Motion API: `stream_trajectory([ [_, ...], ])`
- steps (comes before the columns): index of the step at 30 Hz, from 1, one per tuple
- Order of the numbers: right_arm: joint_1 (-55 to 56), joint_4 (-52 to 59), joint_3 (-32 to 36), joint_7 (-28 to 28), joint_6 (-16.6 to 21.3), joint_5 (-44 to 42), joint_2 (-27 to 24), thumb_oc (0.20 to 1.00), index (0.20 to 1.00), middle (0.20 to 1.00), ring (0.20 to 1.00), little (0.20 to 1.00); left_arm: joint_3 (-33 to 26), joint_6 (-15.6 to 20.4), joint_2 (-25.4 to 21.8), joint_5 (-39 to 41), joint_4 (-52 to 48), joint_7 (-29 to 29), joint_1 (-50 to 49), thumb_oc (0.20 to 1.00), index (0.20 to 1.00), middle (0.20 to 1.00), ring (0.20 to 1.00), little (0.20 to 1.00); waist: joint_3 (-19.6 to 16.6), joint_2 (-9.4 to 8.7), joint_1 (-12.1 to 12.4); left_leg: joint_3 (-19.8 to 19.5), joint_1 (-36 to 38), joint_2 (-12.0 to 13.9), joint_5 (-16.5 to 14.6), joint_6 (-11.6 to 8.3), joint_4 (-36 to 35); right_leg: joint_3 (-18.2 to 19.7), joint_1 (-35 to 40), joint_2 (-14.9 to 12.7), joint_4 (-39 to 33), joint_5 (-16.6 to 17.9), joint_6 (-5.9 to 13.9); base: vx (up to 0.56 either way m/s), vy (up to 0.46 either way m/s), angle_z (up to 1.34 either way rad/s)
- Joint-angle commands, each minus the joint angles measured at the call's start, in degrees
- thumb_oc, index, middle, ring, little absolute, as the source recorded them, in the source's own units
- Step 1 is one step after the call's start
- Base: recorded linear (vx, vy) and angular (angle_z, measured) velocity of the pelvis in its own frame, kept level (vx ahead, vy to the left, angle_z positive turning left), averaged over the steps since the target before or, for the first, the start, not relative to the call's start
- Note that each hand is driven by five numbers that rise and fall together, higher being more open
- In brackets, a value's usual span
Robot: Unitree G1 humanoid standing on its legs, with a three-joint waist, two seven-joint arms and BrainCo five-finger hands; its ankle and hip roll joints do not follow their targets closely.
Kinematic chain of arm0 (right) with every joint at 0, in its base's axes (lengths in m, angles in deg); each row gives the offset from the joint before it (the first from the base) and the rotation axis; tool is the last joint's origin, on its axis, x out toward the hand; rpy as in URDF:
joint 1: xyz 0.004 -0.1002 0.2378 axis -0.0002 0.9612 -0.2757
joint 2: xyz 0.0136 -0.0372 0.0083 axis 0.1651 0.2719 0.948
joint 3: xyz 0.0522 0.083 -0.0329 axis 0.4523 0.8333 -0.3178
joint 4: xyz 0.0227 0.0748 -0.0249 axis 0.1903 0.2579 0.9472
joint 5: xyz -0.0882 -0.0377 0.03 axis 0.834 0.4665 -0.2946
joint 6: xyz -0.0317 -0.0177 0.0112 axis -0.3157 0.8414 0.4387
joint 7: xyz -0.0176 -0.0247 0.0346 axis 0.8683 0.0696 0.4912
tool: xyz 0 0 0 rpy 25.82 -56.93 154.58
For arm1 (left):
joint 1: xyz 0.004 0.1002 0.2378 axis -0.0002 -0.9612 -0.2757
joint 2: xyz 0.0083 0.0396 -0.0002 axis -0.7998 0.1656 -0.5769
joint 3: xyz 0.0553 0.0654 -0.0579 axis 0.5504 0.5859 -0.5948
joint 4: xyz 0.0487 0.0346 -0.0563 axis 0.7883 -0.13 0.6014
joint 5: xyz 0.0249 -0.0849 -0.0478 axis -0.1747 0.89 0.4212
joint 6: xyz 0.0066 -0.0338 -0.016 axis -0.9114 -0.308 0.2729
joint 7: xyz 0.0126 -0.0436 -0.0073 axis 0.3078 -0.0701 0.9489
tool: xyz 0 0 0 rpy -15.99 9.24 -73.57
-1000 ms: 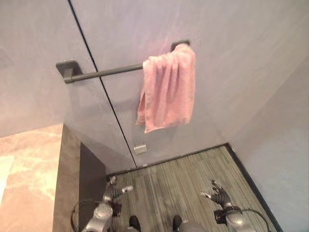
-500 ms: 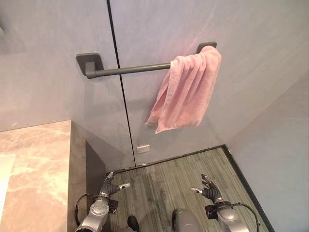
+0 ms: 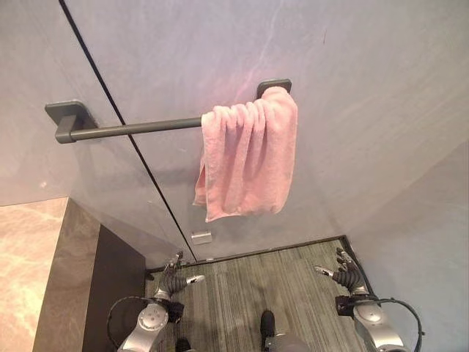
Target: Put brush and paste in cup on sink, flatten towel.
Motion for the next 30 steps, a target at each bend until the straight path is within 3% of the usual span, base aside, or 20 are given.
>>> stream_trajectory([
  [1, -1.8, 4.5, 0.9, -1.5, 4.2, -2.4, 1.2, 1.000, 1.000, 1.000, 1.000, 1.000, -2.1, 2.9, -4.2, -0.7, -2.2, 0.1, 0.9, 1.000, 1.000, 1.000, 1.000, 1.000, -1.4, -4.03, 0.0, 0.5, -1.1, -3.2, 1.0, -0.24, 0.4, 0.4, 0.6, -5.2, 5.3, -2.3, 3.59, 0.04, 0.017, 0.08],
  [13, -9.0, 11.2, 2.1, -0.5, 4.6, -8.2, -1.2, 1.000, 1.000, 1.000, 1.000, 1.000, -6.2, 2.7, -7.6, 0.4, -12.7, -0.5, 1.5, 1.000, 1.000, 1.000, 1.000, 1.000, -2.3, -3.90, 1.1, 0.2, -0.2, -4.5, 0.2, 0.37, -1.0, 0.6, 1.3, -6.3, 4.4, -0.7, 4.35, 0.01, 0.023, 0.01],
  [21, -17.9, 9.5, -3.0, 2.3, 2.1, -10.6, -5.6, 1.000, 1.000, 1.000, 1.000, 1.000, -4.3, 2.4, -9.2, 3.8, -14.5, -2.6, 4.8, 1.000, 1.000, 1.000, 1.000, 1.000, -3.3, -4.02, 2.1, 0.8, 0.4, -4.7, -0.2, 0.26, -1.0, 1.4, 2.4, -6.5, 1.9, -0.2, 4.34, 0.00, 0.000, 0.00],
  [30, -26.8, 0.4, -8.1, 7.4, -0.8, -20.7, -6.8, 1.000, 1.000, 1.000, 1.000, 1.000, 1.1, 1.4, -9.2, 8.8, -12.7, -5.2, 12.4, 1.000, 1.000, 1.000, 1.000, 1.000, -3.8, -3.24, 2.4, 0.3, 0.4, -4.0, 0.6, -0.69, -1.0, 0.0, 4.4, -5.9, 0.7, -0.9, 3.64, -0.01, -0.032, 0.02],
])
